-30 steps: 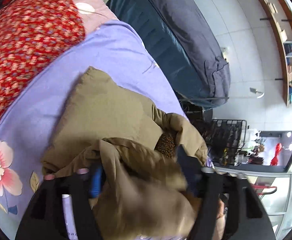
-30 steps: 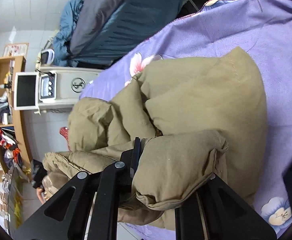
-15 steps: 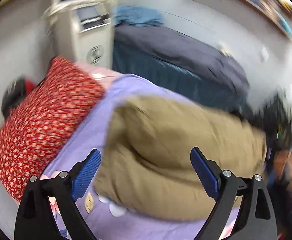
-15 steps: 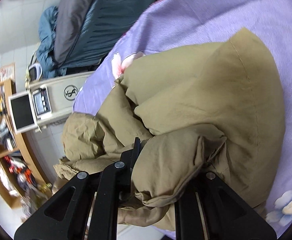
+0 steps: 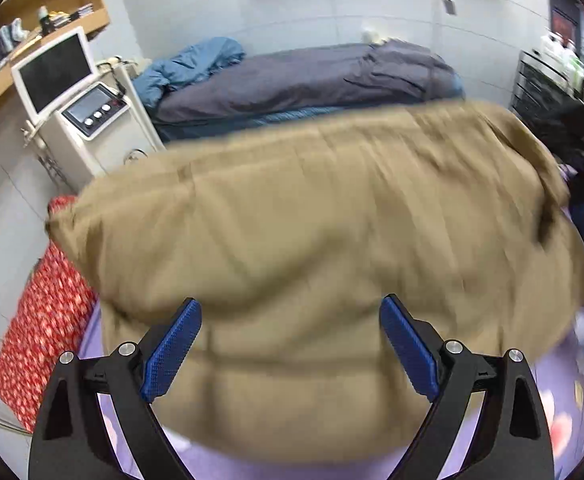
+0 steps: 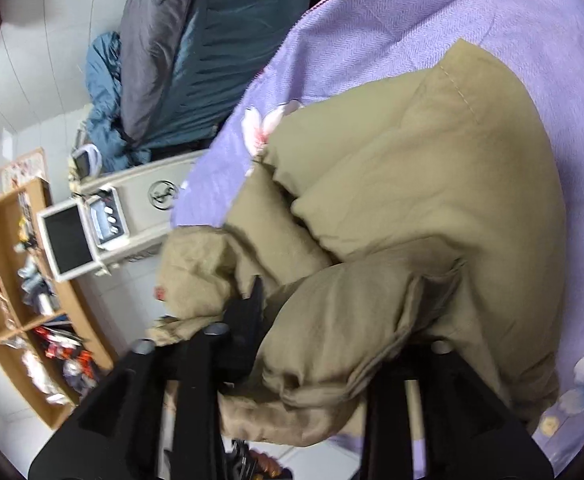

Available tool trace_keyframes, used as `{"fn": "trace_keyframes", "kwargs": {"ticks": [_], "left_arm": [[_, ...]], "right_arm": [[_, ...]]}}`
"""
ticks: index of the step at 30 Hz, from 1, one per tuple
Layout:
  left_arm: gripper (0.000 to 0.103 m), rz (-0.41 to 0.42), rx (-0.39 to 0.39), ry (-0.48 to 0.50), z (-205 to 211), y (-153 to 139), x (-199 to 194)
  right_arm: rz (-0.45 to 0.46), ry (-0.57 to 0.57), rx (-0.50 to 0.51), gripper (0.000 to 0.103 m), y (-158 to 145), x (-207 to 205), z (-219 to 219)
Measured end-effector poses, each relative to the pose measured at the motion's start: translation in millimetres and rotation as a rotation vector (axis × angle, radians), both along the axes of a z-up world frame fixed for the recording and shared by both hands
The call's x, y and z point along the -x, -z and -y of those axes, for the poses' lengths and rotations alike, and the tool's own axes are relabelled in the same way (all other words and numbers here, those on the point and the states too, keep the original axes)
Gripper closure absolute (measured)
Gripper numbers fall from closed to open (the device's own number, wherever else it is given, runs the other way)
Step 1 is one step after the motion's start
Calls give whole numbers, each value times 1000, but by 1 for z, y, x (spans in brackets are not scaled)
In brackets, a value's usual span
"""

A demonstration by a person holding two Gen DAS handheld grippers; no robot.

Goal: Fold large clothes

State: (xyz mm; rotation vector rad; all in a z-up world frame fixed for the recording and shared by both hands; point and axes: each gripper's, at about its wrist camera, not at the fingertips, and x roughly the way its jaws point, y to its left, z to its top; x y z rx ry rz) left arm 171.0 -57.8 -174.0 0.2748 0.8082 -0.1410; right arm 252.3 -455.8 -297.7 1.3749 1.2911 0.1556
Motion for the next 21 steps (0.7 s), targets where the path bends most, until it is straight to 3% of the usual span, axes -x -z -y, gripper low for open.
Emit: {"fn": "trace_keyframes", "kwargs": {"ticks": [4,8,10,14,17,21], "left_arm": [[13,-66,-29,-12,5,6,-44],[13,-71,-43,-3,11,2,-61],[12,-69,-35,-1,13,3,-65],[12,-71,8,-14,12,-10,-68],[11,-47,45,-3,14,-23,-51],[7,-6,55,21,15,-34,-29]], "right_arm": [[93,95,-73,30,-24,15,7],[152,134,-76,29,-51,31,15],[213,71,51,29,-75,40,8],[374,-121,433,25,-126,64,-33],[478,-226,673,22,-145,90,-79],[548,-320,815,22,-139,114,-129]]}}
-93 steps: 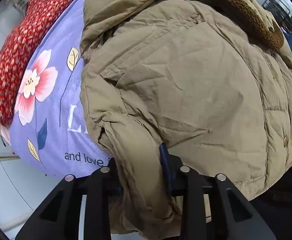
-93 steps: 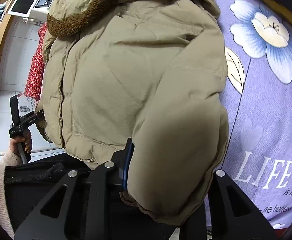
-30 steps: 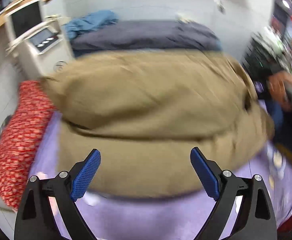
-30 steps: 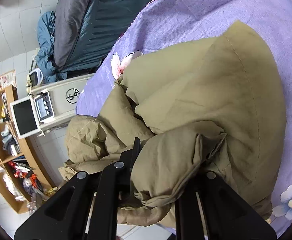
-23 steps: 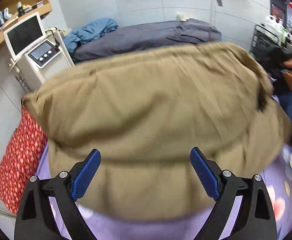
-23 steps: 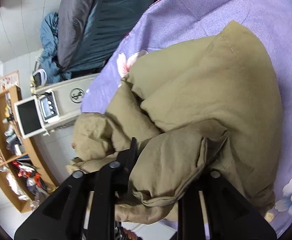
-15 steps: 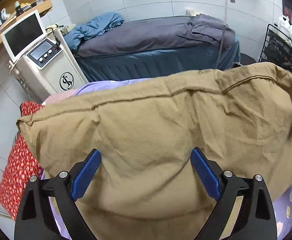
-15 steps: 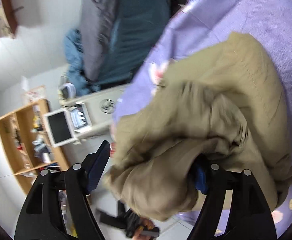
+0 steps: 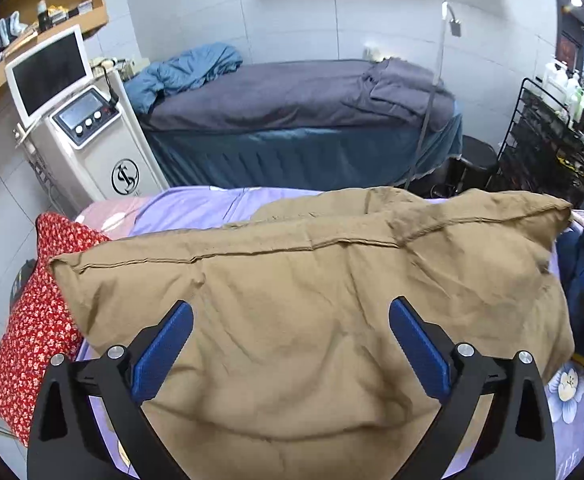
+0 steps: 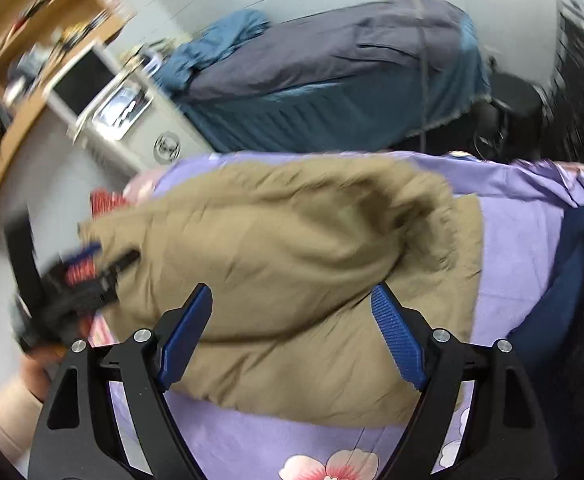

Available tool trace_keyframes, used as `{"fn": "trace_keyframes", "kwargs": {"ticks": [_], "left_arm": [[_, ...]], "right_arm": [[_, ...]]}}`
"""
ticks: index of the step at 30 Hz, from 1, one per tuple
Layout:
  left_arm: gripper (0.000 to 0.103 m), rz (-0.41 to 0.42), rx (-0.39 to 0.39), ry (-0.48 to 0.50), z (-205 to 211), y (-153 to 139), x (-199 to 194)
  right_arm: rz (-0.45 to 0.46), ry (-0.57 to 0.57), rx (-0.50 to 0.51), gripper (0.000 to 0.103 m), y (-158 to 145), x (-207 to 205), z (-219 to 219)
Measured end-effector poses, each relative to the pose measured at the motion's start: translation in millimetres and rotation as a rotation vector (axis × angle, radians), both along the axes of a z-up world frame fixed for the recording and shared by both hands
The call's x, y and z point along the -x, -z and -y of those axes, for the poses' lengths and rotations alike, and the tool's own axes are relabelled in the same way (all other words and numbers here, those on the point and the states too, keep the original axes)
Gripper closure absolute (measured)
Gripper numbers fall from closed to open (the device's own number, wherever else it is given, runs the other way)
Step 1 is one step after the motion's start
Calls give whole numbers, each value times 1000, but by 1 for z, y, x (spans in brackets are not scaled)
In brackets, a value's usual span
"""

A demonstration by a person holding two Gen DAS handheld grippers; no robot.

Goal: Fold large clothes

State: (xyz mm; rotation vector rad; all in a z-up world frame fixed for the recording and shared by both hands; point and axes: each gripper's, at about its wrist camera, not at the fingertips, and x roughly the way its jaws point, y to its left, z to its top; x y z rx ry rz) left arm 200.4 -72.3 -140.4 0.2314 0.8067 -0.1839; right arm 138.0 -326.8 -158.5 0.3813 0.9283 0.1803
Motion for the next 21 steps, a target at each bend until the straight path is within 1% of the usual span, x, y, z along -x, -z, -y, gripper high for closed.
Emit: {"fn": "trace_keyframes", "kwargs": {"ticks": [3,6,9,12,14,17,19,21], "left_arm": [[7,4,-1,0,-3,-1,17],[7,17,-30,7,-9,10,44],[6,-20,-70,8,-19,39,71],[7,-75,-105,-28,-29,66,81],[7,-76,-113,-52,-35,77,79],[6,-50,-126,-56,-35,81,64],[5,-27,-149,-50,-32,80,47],[5,-17,-154,-30,-28,73,22]], "right_arm": [[-19,-53,89,22,17,12,-34],[-39,-96,182,22,33,23,-59],[-53,-128,256,20,48,31,-76],[-72,-140,274,19,61,36,-83],[-77,-140,292,19,66,39,-84],[-68,-148,312,18,70,31,-87],[-72,-156,318,18,73,19,-93],[-68,-155,315,18,72,3,-94]]}}
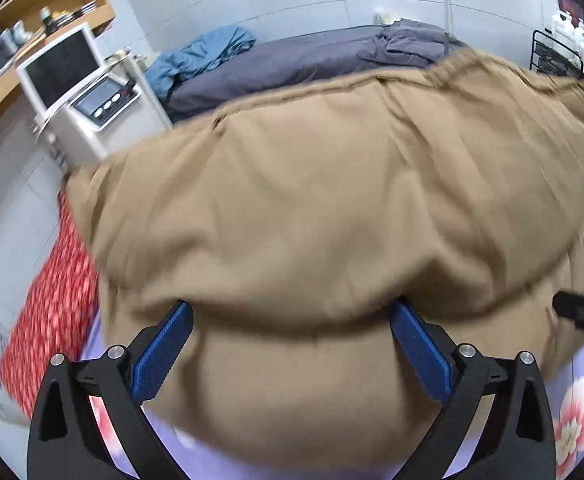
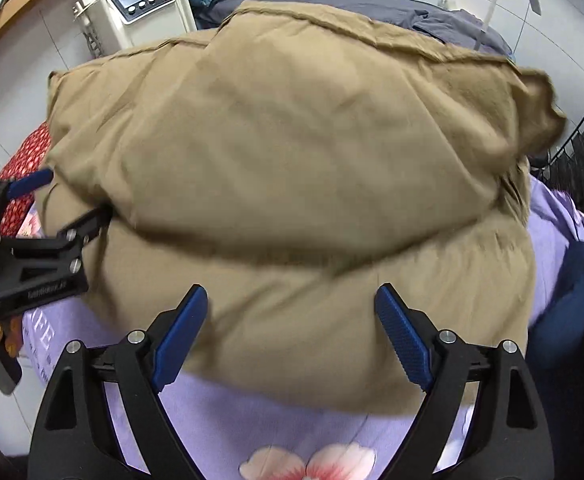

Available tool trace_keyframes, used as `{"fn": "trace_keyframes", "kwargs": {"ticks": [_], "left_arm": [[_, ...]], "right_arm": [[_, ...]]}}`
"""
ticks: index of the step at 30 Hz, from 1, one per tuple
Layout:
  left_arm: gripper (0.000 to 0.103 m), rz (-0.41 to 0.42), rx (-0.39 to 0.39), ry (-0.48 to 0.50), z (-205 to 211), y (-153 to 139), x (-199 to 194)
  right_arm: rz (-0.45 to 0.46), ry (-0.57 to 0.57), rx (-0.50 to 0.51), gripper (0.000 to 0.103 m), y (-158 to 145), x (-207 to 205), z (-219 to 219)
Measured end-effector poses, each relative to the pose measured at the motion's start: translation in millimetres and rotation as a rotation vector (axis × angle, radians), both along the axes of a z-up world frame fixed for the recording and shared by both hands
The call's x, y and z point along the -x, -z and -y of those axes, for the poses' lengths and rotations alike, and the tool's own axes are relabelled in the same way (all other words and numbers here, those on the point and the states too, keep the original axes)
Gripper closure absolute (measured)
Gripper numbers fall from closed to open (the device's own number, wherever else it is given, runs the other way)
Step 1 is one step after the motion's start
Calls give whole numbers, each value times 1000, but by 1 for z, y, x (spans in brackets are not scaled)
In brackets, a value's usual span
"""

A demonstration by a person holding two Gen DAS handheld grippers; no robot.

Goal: Fold large clothes

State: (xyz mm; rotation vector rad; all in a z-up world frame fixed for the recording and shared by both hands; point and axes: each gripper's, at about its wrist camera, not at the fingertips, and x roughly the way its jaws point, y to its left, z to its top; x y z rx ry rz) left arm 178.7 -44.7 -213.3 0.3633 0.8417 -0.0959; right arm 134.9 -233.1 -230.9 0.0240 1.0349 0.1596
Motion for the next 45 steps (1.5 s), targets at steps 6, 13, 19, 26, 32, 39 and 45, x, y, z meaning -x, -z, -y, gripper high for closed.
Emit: {"fn": "trace_keyframes", "kwargs": {"ticks": [6,13,19,26,32,39,45], "left_arm": [[5,78,-1,20,10,-31,-64],[5,-78,74,-45,15,-25,-124],[5,-169,113,-80,18,2,-152],[5,-200,120,-73,20,24,-171],[5,-174,97,-76,26,37,-173],[5,-164,94,-75,27,44,-179],[5,-139,94,-77,29,48,-178]], "right_arm": [[9,47,-65,16,-18,-61,14],[33,107,-19,9,-35,-100,22],[-117,105,10,6,-1,-126,24],[-221,109,-4,4,33,-148,27],[-249,128,0,4,46,-158,28],[-262,142,6,4,53,-167,29],[-242,145,15,4,56,-167,28]]}}
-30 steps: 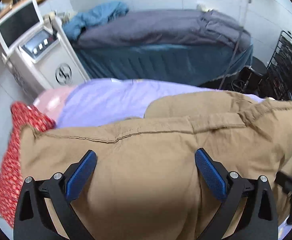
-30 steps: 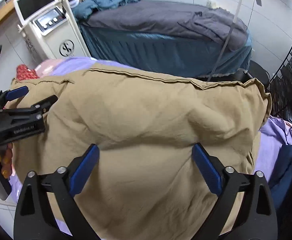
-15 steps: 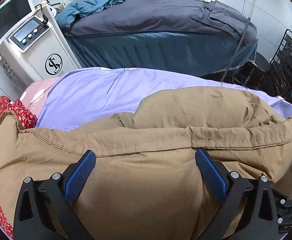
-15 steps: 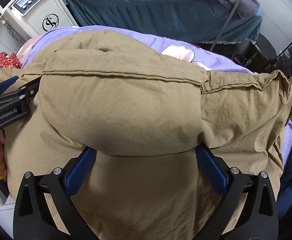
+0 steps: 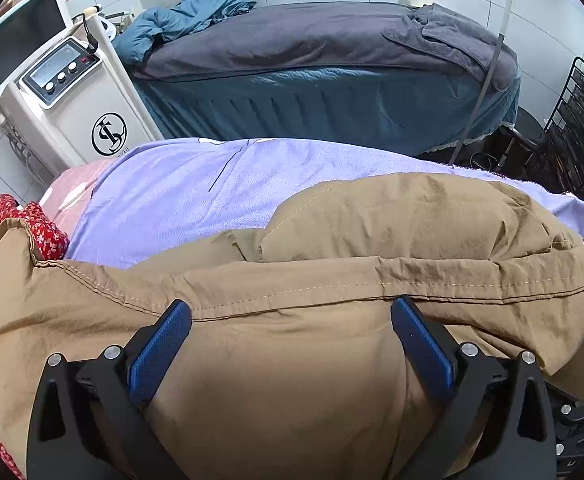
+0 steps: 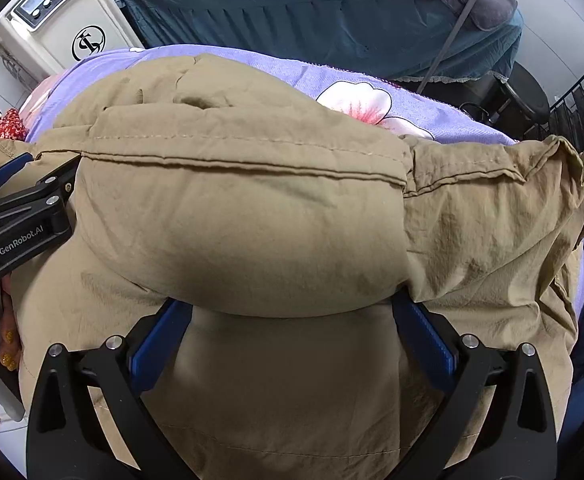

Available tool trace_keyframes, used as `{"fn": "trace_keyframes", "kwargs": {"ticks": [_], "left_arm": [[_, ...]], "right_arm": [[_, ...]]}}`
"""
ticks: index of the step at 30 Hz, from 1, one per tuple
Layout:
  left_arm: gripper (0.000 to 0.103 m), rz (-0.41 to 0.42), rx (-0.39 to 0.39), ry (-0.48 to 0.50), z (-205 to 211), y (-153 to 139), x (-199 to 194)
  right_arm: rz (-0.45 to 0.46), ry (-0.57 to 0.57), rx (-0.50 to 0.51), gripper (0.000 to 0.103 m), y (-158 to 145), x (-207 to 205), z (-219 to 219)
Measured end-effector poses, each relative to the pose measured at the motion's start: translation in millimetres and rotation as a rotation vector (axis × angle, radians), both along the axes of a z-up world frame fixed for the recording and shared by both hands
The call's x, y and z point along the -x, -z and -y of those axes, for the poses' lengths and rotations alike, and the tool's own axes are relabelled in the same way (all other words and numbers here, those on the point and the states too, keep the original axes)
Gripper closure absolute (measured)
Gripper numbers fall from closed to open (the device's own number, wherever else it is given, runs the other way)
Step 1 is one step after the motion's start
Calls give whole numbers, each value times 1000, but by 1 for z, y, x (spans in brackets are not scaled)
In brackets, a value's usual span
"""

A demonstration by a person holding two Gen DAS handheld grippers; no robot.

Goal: Fold large clothes

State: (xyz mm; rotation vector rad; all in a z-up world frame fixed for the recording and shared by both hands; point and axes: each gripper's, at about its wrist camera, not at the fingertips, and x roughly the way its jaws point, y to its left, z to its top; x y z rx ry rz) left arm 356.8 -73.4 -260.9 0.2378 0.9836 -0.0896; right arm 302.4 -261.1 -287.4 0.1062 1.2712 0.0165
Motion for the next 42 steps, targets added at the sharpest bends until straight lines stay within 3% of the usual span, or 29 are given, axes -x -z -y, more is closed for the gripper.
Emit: {"fn": "trace_keyframes", "kwargs": {"ticks": [7,13,17,20,25,33,42], "left_arm": [[5,24,-27,-2,3,-4,7],[6,55,-24,-16,-2,-37,28],[6,88,25,3,-16,-68,63],[6,93,59,28,-30,-79,92],[6,30,92,10,-65,-71,147],[6,-87,132,-129,-114,-41,206],[6,-99,166,-197,-137,-45,209]], "right_arm": [[18,2,14,4,1,6,-5],[106,-21,5,4,-9,25,-6],[167,-18,1,5,-32,45,-1],[262,7,17,5,-57,73,7],[317,39,1,5,-72,118,25],[258,106,-21,5,-48,170,87],[162,126,-170,5,-20,148,153]]}}
